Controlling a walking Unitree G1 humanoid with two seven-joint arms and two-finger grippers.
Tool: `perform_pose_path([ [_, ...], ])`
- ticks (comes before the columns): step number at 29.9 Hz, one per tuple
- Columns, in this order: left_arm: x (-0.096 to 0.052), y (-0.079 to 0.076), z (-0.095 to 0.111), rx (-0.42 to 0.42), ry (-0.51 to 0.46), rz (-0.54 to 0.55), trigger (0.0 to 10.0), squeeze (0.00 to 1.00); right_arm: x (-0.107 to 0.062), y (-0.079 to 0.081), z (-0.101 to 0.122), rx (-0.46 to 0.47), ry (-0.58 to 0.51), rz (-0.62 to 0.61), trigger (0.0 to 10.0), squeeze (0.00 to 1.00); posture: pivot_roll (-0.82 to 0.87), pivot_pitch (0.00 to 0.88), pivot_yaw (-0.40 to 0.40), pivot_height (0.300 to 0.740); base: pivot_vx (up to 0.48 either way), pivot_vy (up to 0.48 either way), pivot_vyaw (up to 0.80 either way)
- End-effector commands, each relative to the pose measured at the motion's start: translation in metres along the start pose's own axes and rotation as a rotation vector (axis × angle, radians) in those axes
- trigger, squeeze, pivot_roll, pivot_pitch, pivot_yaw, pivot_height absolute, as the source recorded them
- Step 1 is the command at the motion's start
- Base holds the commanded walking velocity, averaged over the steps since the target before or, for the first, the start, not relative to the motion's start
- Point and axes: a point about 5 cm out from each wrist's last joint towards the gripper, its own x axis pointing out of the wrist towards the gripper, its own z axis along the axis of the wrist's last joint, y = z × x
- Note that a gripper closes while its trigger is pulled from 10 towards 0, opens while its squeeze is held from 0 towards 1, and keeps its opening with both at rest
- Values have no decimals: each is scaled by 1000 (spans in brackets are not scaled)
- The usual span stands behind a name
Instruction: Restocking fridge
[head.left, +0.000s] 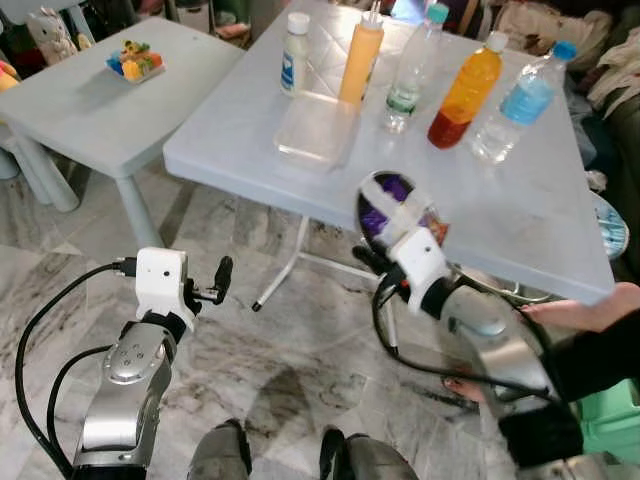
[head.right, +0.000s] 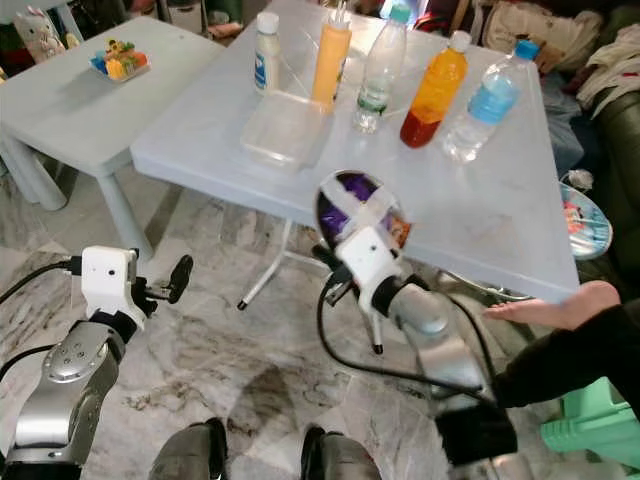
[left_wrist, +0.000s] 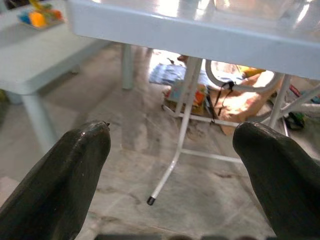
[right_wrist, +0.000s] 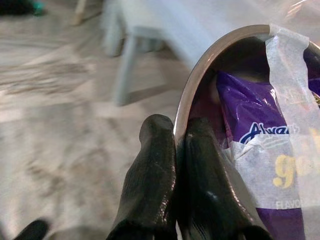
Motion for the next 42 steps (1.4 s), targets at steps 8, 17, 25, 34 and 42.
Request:
perform_pose_path([
  [8, 1, 1, -7, -3, 14, 20, 10000, 0, 0, 10, -6, 45, 6, 3, 10000, 0, 70, 59, -94, 740, -285, 0, 276],
  [17, -3, 8, -14, 23, 6, 30, 10000, 0, 3, 10, -6, 61, -17, -14, 10000, 0, 78, 28, -110, 740, -116, 0, 800],
  [25, -24, 23, -32, 80, 22, 126, 10000, 0, 3, 9, -7, 57, -28, -28, 10000, 0, 86, 0, -115, 740, 0, 0, 800],
  [34, -26, 13, -39, 109, -2, 175, 10000, 0, 3, 15, -10, 54, -41, -20, 10000, 0, 96, 0, -118, 740, 0, 0, 800],
  [42, -24, 8, -39, 109, -11, 166, 10000, 0, 3, 14, -11, 48, -44, -19, 10000, 0, 98, 0, -120, 740, 0, 0, 800],
])
